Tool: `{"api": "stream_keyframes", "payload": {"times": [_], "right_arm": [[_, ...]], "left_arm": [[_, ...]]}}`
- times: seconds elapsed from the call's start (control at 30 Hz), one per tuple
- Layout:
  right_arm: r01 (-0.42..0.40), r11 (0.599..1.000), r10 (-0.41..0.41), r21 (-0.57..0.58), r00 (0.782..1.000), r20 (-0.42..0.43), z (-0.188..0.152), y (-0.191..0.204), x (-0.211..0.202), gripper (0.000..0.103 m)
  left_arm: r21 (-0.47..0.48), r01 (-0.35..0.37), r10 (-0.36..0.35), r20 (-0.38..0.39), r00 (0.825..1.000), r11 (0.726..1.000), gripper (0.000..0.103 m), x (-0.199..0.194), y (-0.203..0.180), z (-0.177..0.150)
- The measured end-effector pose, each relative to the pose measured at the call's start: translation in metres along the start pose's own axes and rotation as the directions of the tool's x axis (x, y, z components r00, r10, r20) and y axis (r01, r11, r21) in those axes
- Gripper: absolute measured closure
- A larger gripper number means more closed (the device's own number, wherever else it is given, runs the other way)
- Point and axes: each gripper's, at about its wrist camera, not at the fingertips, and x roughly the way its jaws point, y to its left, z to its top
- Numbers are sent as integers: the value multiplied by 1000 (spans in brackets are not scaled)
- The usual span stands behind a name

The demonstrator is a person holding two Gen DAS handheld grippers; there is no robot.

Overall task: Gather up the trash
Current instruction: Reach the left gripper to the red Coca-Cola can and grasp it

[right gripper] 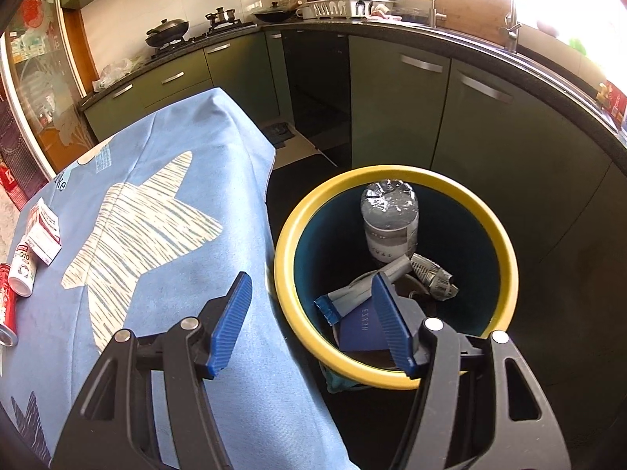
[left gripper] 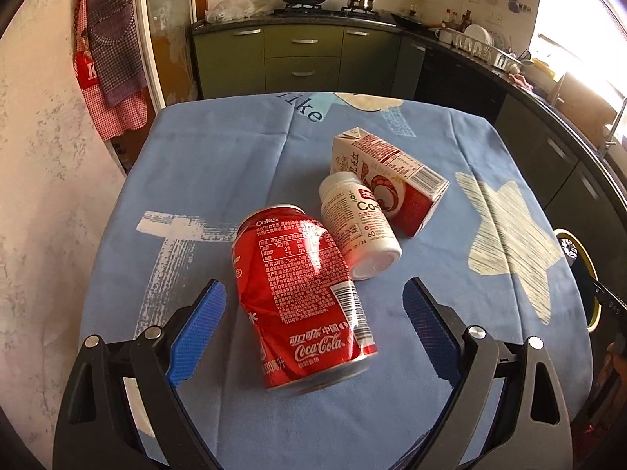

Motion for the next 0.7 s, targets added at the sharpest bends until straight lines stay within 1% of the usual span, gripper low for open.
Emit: {"api": "stream_keyframes", "payload": {"times": [0.1,0.23,0.3,0.43,0.53,0.7], "right_arm": [[-8,1000,8,5,1000,-4,1,-1,2,43],[-16,1000,16,11,1000,-10,2,-4,4,42],[-19,1000,20,13,1000,-14,3,-5,5,42],[-30,999,31,14,999,-23,3,-3,10,42],[-42,999,42,5,999,-31,3,1,12,42],[-51,999,51,-8,998,-36,3,8,14,42]], "left_arm": [[-1,-32,32,-22,999,999,12,12,2,3],[8,-56,56,-51,997,998,12,20,9,3],[19,-57,58,-61,996,998,13,21,15,3],[48,-72,75,-74,994,996,17,22,24,3],[60,-75,80,-79,994,995,17,23,29,6],[80,-66,74,-101,992,995,17,37,32,9]]}}
